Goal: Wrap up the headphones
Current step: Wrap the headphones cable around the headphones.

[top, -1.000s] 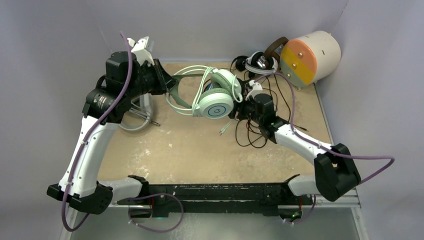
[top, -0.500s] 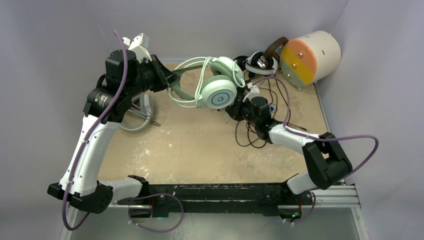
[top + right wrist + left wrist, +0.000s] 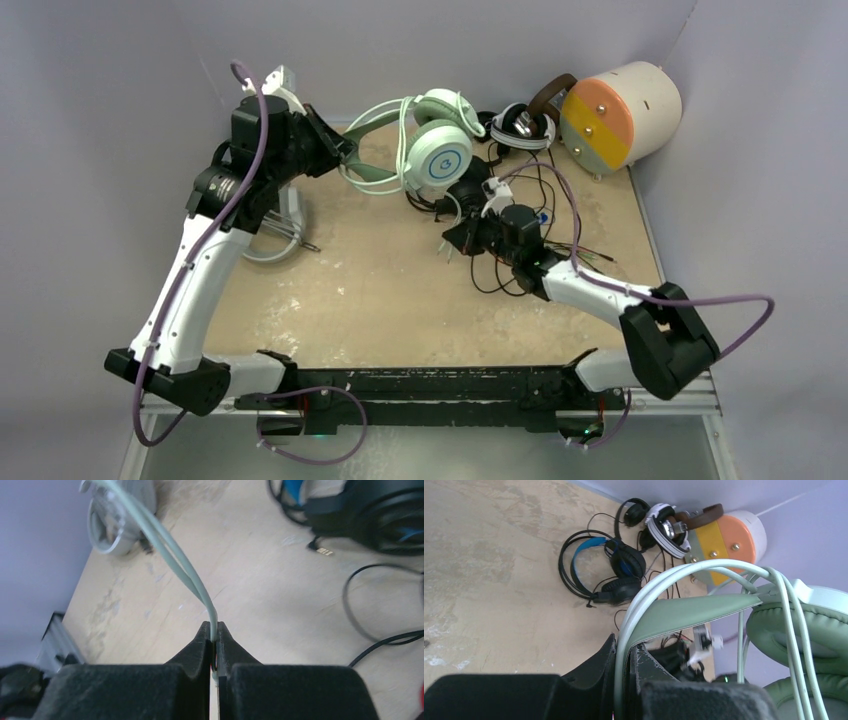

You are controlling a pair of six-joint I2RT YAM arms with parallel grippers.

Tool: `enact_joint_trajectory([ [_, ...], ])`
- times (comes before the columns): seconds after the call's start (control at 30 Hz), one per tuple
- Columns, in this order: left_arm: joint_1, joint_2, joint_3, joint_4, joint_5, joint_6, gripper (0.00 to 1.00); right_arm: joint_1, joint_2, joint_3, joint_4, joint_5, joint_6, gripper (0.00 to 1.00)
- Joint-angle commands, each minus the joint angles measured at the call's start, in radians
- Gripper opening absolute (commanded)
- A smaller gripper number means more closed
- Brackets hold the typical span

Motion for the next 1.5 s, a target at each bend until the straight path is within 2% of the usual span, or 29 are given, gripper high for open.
enact_joint_trajectory([
  [0.0,0.010,0.030,-0.003,0.085,-0.115,-0.140,0.00,0.096,-0.107,-0.032,-0.071,-0.044,0.009,0.00],
  [0.13,0.015,0.051,-0.033,0.096,-0.229,-0.212,0.00,0.233,-0.097,0.045,-0.214,-0.027,0.002,0.00],
  [0.23,0.016,0.074,-0.043,0.095,-0.317,-0.243,0.00,0.302,-0.118,0.060,-0.252,-0.022,0.006,0.00],
  [0.53,0.016,0.087,-0.160,0.116,-0.519,-0.254,0.00,0.423,-0.286,0.110,-0.446,-0.042,-0.040,0.00],
  [0.67,0.016,0.086,-0.221,0.126,-0.600,-0.274,0.00,0.450,-0.313,0.187,-0.555,-0.069,-0.067,0.00],
  [0.77,0.016,0.087,-0.281,0.153,-0.628,-0.274,0.00,0.454,-0.326,0.265,-0.647,-0.057,-0.104,0.00],
  [0.9,0.015,0.082,-0.364,0.202,-0.645,-0.234,0.00,0.453,-0.332,0.413,-0.816,0.041,-0.151,0.00],
  [1.03,-0.014,0.040,-0.495,0.325,-0.669,-0.157,0.00,0.451,-0.264,0.575,-0.999,0.077,-0.206,0.00],
  [1.2,-0.132,-0.048,-0.729,0.581,-0.760,-0.031,0.00,0.438,-0.161,0.657,-0.985,0.041,-0.209,0.00],
  [1.33,-0.208,-0.067,-0.840,0.704,-0.817,0.076,0.00,0.385,-0.085,0.715,-0.971,0.013,-0.189,0.00],
  [1.47,-0.239,-0.097,-0.964,0.842,-0.785,0.152,0.00,0.253,-0.036,0.693,-0.883,-0.166,-0.123,0.00],
])
